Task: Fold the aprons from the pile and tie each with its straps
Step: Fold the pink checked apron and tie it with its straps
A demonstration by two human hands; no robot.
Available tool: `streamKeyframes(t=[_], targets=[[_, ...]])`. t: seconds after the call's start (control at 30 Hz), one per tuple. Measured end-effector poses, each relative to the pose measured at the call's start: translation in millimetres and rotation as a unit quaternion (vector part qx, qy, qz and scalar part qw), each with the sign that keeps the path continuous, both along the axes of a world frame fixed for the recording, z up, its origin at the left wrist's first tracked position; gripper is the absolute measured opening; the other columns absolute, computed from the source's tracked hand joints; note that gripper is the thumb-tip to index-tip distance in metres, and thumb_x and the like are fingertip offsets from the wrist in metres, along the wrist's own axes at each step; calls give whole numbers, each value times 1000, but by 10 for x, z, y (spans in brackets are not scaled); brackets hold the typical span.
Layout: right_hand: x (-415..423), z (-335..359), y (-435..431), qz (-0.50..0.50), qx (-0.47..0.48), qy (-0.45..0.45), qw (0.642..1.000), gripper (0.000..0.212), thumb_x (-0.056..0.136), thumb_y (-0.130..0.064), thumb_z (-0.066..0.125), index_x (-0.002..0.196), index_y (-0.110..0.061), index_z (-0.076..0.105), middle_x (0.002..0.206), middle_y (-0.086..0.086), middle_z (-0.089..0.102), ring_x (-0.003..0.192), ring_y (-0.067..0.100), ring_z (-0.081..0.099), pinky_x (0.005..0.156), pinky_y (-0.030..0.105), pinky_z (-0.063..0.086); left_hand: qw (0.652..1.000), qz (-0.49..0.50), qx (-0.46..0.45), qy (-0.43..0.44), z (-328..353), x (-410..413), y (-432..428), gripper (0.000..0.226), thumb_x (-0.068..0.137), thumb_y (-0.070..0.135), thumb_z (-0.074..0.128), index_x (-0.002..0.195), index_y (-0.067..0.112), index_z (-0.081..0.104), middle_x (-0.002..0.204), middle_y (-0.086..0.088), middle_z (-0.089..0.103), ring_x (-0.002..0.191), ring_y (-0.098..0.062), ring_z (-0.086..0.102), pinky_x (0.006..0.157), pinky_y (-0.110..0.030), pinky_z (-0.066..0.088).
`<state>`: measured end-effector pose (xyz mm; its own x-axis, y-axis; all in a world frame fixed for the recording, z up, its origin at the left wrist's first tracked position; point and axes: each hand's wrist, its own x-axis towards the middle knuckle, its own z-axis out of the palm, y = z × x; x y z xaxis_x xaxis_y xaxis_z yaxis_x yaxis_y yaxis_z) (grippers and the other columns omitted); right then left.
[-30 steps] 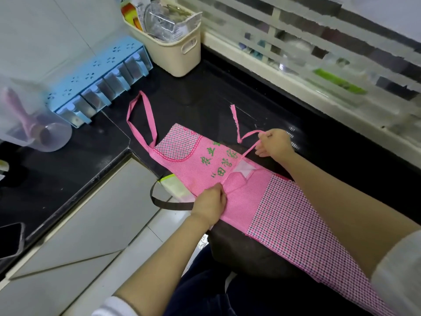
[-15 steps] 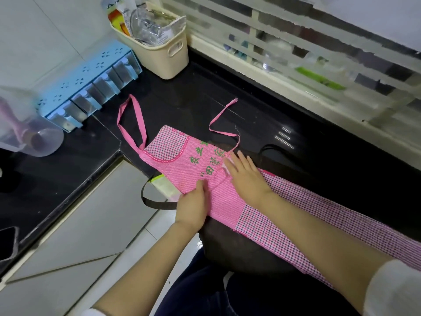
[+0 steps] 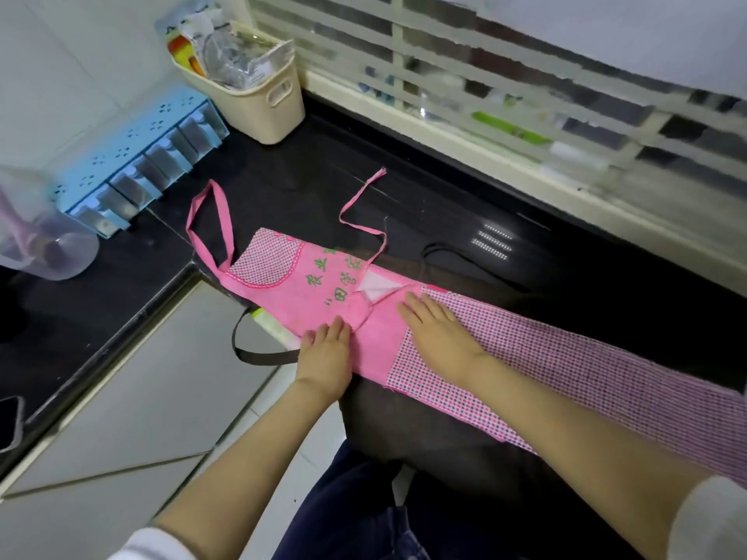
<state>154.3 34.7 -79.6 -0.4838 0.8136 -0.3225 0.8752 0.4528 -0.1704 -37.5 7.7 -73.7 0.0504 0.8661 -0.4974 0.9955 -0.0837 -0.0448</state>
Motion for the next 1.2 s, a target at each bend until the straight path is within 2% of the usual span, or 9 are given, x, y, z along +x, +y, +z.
streamKeyframes(t=[0.13,0.33,0.43,0.53,0.73,0.87,1.0,1.1,1.2], targets=[[352,86,-337,-61,-24,38,997,71,94,-2,43,151,-16,3,159,5,-1,146,24,4,118,36,9,996,18,91,2,160,309,7,64,92,1,35,148,4,3,155,-18,8,143,-35,12,114,-47,15],[837,136,-842,-153,-18,68,986,60,95,-8,45,148,-19,20,156,1,16,143,18,19,116,32,16,960,-134,147,-197,97,1201,-264,45,76,-2,57,121,4,54,123,-19,52,109,-38,54,88,-43,44],[1155,102,-1113,-203,6,30,979,56,97,-12,41,148,-19,19,157,1,12,144,20,13,119,37,11,961,-182,56,-203,35,1644,-510,46,96,14,39,142,13,33,151,-10,27,137,-27,27,108,-41,24],[1571,19,-1388,-271,-6,-23,962,59,98,-15,41,149,-19,13,158,3,6,146,23,5,119,44,9,964,-219,-12,-150,-18,1911,-710,51,103,29,28,150,20,13,159,-8,4,145,-29,4,115,-52,8],[2381,-122,-1840,-425,-70,-85,898,60,100,-22,37,150,-15,4,158,10,-3,144,36,-4,115,57,5,972,-219,-27,-81,-104,2044,-798,53,103,30,24,151,19,5,159,-11,-5,145,-33,-5,112,-59,1],[2639,-209,-1996,-556,-75,55,826,70,98,-34,41,151,-12,0,158,10,1,144,37,4,116,56,10,950,-287,1,-126,-40,2231,-867,60,98,11,34,151,20,9,159,-4,-2,146,-27,-4,116,-52,-1],[2779,-279,-2076,-593,-47,216,775,81,90,-32,57,150,-13,6,150,12,27,134,31,33,111,51,29,937,-311,-21,-157,-63,2475,-1027,53,101,28,30,151,24,13,160,-1,1,146,-25,-4,114,-53,-6],[2822,-193,-2106,-586,-58,263,765,61,92,-19,57,141,-7,23,137,10,42,120,23,46,101,33,37,936,-322,-57,-132,-118,2540,-1077,58,100,39,30,152,26,6,159,-4,-6,145,-29,-10,111,-57,-11],[2825,-78,-2087,-572,-45,270,773,43,94,-14,52,132,-5,32,125,9,51,102,18,54,85,29,44,932,-330,-77,-128,-129,2515,-1035,67,97,44,37,152,27,1,159,-4,-12,145,-29,-15,111,-56,-13]])
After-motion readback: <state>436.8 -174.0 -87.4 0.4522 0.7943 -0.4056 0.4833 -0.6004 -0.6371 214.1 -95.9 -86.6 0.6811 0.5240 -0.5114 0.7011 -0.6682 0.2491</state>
